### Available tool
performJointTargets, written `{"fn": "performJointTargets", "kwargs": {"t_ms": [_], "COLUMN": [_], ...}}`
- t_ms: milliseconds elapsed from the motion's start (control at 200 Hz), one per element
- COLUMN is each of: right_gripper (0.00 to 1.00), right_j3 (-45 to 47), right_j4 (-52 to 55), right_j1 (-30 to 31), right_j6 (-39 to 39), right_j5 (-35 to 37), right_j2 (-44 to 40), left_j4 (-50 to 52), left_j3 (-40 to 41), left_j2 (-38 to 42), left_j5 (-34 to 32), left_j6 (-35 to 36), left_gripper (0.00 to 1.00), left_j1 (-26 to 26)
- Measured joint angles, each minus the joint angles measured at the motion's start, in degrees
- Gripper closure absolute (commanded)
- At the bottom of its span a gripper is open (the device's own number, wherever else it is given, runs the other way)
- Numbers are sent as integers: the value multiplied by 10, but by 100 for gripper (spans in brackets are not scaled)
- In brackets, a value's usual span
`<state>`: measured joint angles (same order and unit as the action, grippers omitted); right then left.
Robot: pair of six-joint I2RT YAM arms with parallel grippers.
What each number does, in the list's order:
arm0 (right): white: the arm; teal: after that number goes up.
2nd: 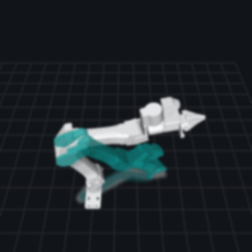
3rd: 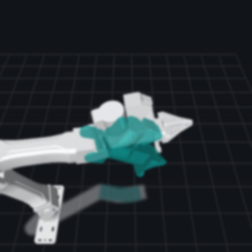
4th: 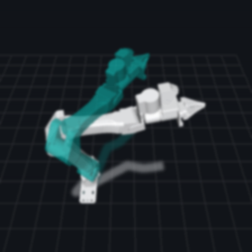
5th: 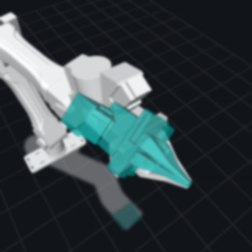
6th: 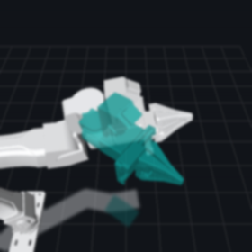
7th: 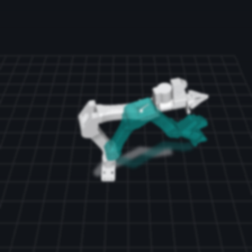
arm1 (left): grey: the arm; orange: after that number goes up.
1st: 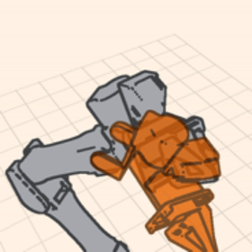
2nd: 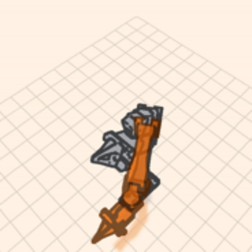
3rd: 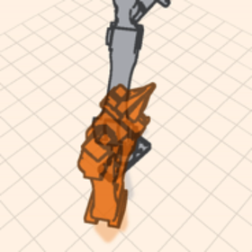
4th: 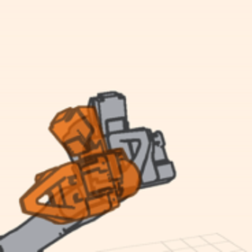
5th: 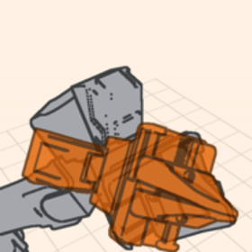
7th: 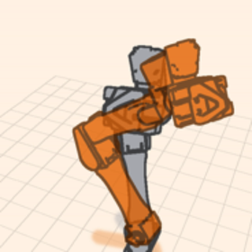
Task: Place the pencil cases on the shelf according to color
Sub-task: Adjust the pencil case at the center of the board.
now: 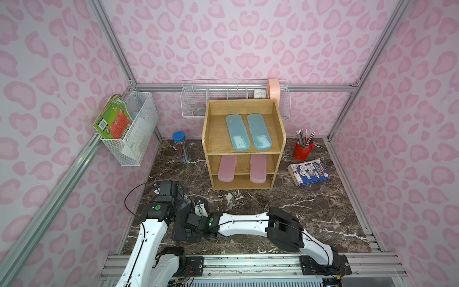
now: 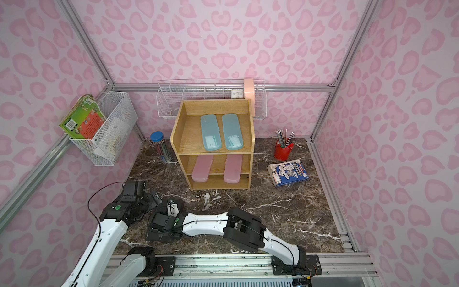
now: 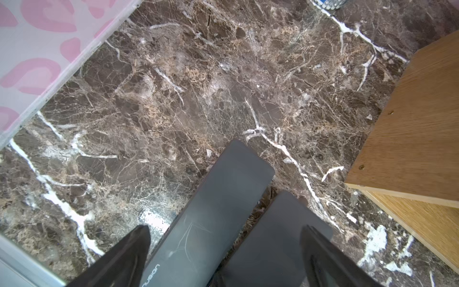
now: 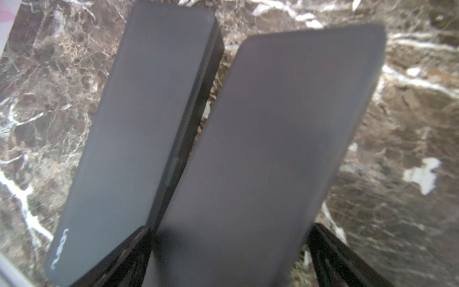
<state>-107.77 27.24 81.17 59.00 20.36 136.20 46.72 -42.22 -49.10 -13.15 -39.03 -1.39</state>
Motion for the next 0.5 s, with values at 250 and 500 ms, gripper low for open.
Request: {"fn": "performJointTargets", "kwargs": {"t_ms": [250, 500], "right_gripper": [1, 1], "right_j3": [176, 377], "right_j4": [-5, -9], "right_j1": [-10, -16], "right_j6": [18, 55], "right_j5": [29, 23], "right_j2": [-106, -249], "left_j4": [16, 22], "left_j3": [-18, -18], "left_j2": [-20, -23], "left_j5": [18, 38], "left_j6": [-3, -11], "left_gripper": [1, 1], "left_j1": [0, 0]}}
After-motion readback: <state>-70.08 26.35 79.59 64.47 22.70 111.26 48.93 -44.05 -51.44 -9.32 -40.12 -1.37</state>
